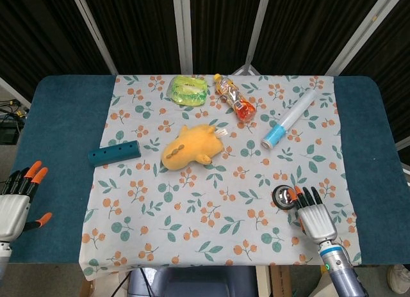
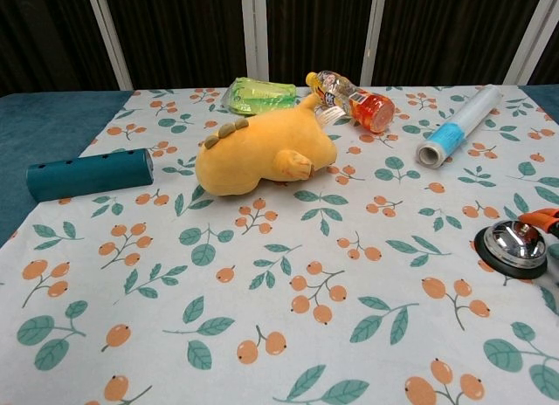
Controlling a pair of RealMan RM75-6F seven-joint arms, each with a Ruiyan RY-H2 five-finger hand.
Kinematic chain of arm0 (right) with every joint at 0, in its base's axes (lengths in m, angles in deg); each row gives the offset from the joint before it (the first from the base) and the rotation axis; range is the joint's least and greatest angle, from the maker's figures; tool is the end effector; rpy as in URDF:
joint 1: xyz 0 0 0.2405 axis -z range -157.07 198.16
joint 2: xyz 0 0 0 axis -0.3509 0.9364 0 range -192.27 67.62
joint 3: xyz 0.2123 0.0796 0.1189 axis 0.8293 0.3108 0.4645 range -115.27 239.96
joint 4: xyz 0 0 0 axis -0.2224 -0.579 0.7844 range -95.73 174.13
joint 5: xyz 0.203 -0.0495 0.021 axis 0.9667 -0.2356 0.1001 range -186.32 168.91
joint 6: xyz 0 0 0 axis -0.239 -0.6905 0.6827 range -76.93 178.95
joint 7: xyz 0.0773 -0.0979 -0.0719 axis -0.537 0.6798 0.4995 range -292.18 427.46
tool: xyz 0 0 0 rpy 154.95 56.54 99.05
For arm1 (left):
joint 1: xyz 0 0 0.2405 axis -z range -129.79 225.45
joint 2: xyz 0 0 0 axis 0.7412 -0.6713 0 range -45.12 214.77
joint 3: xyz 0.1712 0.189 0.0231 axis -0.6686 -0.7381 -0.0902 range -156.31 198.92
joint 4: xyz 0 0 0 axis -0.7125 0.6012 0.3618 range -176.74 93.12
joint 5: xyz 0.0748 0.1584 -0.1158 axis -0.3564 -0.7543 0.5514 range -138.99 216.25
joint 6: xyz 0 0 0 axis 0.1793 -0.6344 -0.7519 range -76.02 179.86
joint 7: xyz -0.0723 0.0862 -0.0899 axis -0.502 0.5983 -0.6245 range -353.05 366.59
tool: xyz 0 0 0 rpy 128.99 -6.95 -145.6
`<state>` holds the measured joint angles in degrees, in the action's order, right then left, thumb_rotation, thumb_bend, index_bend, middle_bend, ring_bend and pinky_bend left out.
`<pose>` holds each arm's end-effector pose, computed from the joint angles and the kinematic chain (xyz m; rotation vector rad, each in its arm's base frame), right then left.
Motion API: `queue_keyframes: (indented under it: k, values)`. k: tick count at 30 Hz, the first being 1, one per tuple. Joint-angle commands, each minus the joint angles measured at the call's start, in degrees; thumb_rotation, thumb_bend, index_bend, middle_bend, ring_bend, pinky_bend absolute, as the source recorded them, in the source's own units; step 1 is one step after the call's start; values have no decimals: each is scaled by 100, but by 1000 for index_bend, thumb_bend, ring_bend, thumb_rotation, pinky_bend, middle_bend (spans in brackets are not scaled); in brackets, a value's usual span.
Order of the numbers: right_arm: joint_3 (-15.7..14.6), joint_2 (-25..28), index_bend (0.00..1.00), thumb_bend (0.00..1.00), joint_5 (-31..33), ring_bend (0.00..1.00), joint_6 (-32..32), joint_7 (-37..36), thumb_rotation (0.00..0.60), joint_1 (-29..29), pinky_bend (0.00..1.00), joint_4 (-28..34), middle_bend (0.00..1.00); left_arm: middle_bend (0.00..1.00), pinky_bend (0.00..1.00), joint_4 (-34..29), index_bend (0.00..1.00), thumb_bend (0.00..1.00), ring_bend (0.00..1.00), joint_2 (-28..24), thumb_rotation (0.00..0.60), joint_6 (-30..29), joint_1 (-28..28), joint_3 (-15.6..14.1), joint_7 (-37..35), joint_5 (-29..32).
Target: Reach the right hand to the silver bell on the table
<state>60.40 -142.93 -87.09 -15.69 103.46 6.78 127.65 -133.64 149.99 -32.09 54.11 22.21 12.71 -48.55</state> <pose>-0.2920 -0.1954 0.0211 1.8411 -0.7594 0.4487 -0.3079 0.1814 0.1458 -1.4775 -0.8421 -0.8322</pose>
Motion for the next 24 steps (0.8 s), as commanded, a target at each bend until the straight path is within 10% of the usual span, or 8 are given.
queue_keyframes:
  k: [1, 14, 19, 24]
  values:
    - [-130, -138, 0, 718, -12, 0, 18, 345, 600, 15, 0, -149, 0, 0, 0, 6, 0, 11, 0, -1, 600, 0, -1, 2, -12, 3]
    - [353, 86, 0, 696, -231, 0, -713, -528, 600, 75, 0, 246, 0, 0, 0, 3, 0, 11, 0, -4, 600, 3, 0, 16, -31, 18]
    - [521, 483, 0, 372, -359, 0, -1163, -1096, 600, 220, 0, 606, 0, 0, 0, -5, 0, 11, 0, -10, 600, 9, 1, 13, -31, 17]
    - [565, 935, 0, 270, -357, 0, -1442, -1512, 600, 412, 0, 952, 0, 0, 0, -25, 0, 11, 0, -28, 600, -3, -6, 14, -50, 15]
